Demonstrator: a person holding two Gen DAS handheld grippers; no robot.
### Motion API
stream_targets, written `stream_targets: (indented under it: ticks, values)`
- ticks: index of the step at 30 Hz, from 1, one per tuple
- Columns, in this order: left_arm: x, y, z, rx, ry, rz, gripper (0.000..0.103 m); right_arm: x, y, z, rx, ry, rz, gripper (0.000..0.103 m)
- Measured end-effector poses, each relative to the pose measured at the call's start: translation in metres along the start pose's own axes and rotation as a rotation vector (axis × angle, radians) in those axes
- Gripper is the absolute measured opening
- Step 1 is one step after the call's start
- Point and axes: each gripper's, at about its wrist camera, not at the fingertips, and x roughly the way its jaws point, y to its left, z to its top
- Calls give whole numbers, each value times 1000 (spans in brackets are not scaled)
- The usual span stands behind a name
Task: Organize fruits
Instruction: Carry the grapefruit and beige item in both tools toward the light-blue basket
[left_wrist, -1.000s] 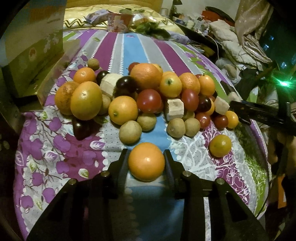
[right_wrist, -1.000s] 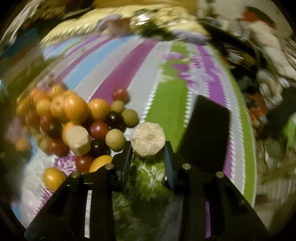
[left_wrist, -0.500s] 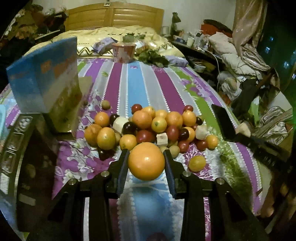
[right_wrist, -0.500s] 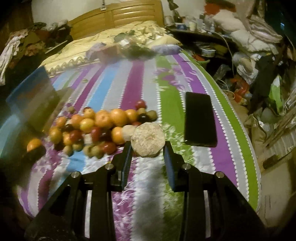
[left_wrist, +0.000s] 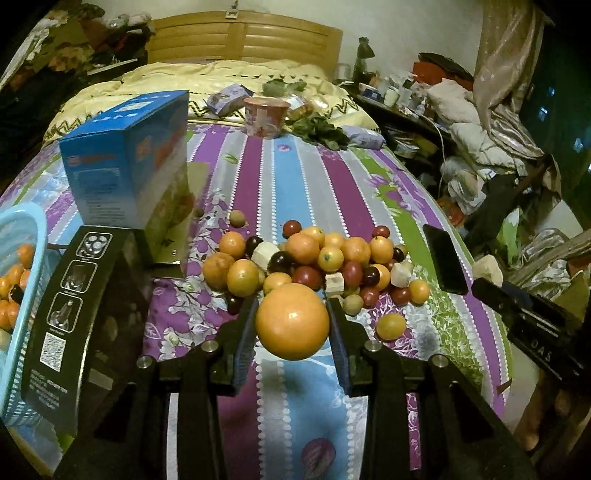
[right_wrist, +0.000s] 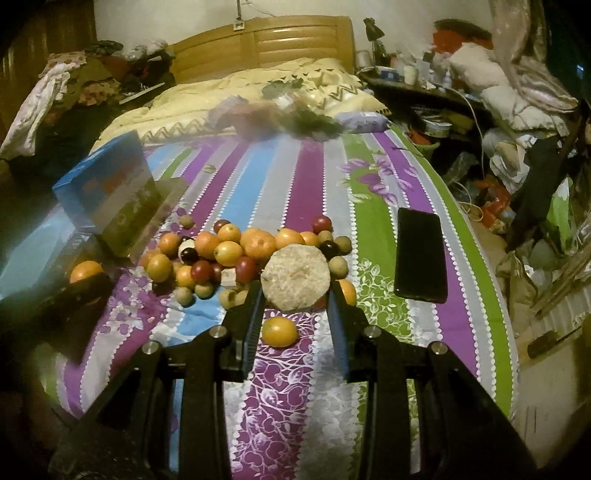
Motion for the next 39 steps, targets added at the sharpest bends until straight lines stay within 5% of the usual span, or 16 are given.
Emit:
stream_targets:
  ticks: [10,21,39]
  values:
    - [-21,9,9,-10,-20,27,38,-14,20,9,-20,-29,18,34]
    - [-83,59,35,-71,-136,102,38,-33,83,43,-83,-104,111,34]
    - [-191,228,42,-283,-230,318,38,-40,263,76,-281,-115,366,34]
